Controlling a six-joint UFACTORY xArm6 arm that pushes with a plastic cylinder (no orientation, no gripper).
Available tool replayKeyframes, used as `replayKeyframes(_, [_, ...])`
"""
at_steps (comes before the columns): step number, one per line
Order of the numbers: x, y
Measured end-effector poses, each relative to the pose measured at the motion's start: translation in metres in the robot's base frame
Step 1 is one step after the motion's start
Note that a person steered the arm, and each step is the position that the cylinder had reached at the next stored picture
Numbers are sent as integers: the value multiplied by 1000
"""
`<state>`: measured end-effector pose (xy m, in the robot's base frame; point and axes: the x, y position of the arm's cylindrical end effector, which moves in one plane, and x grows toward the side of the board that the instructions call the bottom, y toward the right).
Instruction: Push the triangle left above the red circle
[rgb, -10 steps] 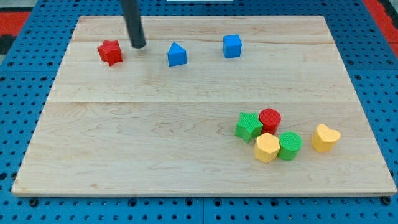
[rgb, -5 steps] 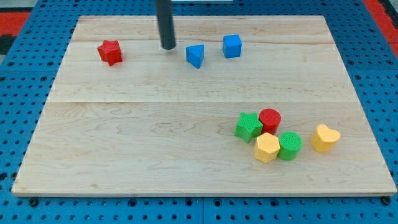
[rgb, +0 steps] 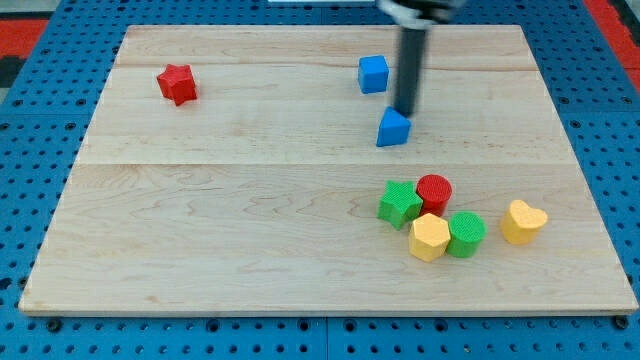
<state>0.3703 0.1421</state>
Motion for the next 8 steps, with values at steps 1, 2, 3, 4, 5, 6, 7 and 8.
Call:
replayKeyframes(1, [-4,-62])
replayKeyframes(2, [-5,-70])
replayKeyframes(3, [36,-72])
replayKeyframes(4, [46,-86])
replayKeyframes(5, [21,-141])
replayKeyframes(6, [46,-154])
replayKeyframes(7, [59,-141])
replayKeyframes(8, [74,-105])
